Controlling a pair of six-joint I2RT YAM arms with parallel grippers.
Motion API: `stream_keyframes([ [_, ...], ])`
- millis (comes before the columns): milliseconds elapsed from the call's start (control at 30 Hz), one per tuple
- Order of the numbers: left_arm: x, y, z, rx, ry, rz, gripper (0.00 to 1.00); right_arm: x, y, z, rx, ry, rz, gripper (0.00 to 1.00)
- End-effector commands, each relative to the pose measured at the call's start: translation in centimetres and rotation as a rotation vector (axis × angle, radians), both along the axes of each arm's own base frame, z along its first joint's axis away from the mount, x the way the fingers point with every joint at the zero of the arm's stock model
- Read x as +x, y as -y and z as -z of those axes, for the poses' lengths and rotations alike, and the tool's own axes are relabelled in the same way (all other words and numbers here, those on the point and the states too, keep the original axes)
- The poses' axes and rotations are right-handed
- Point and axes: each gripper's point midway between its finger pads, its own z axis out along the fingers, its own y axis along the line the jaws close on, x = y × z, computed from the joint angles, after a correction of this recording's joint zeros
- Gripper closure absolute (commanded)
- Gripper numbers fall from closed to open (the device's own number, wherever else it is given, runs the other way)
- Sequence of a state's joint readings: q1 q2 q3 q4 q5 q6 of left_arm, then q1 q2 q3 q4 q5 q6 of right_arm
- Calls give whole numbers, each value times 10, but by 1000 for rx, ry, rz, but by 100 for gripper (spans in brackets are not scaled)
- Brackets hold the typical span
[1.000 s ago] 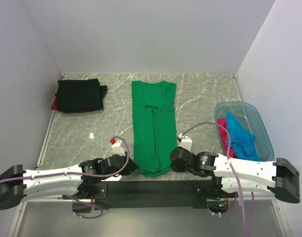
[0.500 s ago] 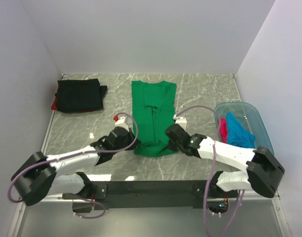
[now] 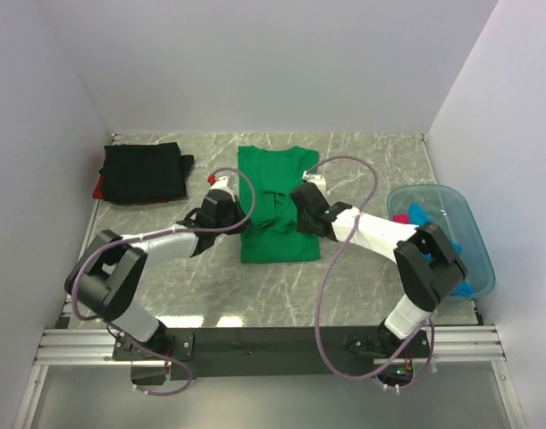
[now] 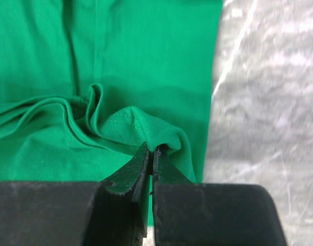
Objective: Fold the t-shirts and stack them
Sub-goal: Fold the tshirt
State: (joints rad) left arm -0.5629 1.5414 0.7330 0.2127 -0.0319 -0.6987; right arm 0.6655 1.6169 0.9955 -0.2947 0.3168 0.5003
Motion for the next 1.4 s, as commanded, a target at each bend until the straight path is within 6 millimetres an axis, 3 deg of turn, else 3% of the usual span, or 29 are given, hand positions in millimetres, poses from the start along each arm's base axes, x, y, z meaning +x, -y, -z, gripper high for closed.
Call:
stream_keyframes([
  [0, 30, 6, -26, -33, 87, 18, 100, 31, -3, -19, 2, 61, -6, 100],
  [467, 88, 7, -22, -34, 101, 18, 100, 78, 12, -12, -31, 34, 50, 100],
  [533, 93, 6, -13, -17, 82, 11, 100, 82, 12, -6, -37, 21, 53, 100],
  [700, 104, -1, -14, 10, 75, -36, 100, 94, 15, -1, -37, 13, 67, 100],
  [800, 109, -23, -12, 78, 54, -153, 82, 98, 17, -9, -33, 31, 77, 92],
  [833, 106, -30, -16, 88, 51, -189, 65, 99, 17, -18, -27, 47, 78, 76],
  [933, 105, -48, -38, 112, 107, -281, 43, 98, 21, -42, -24, 91, 86, 53],
  [1000, 99, -57, -43, 138, 124, -323, 37, 94, 25, -51, -24, 107, 91, 49],
  [1033, 91, -51, -52, 141, 145, -312, 32, 92, 26, -66, -6, 135, 89, 47],
  [1100, 84, -42, -65, 135, 184, -303, 32, 83, 19, -76, 47, 152, 46, 47],
  [1133, 73, -26, -64, 133, 191, -258, 33, 80, 13, -78, 76, 152, 16, 47],
  [1200, 58, 8, -71, 92, 227, -174, 34, 75, 2, -78, 128, 154, -36, 47],
  [1267, 46, 30, -66, 53, 223, -112, 34, 71, -13, -75, 186, 124, -97, 47],
  [1300, 38, 53, -66, 9, 232, -51, 34, 70, -17, -65, 189, 94, -111, 48],
  [1367, 31, 71, -58, -11, 218, -7, 35, 69, -25, -59, 205, 57, -134, 49],
])
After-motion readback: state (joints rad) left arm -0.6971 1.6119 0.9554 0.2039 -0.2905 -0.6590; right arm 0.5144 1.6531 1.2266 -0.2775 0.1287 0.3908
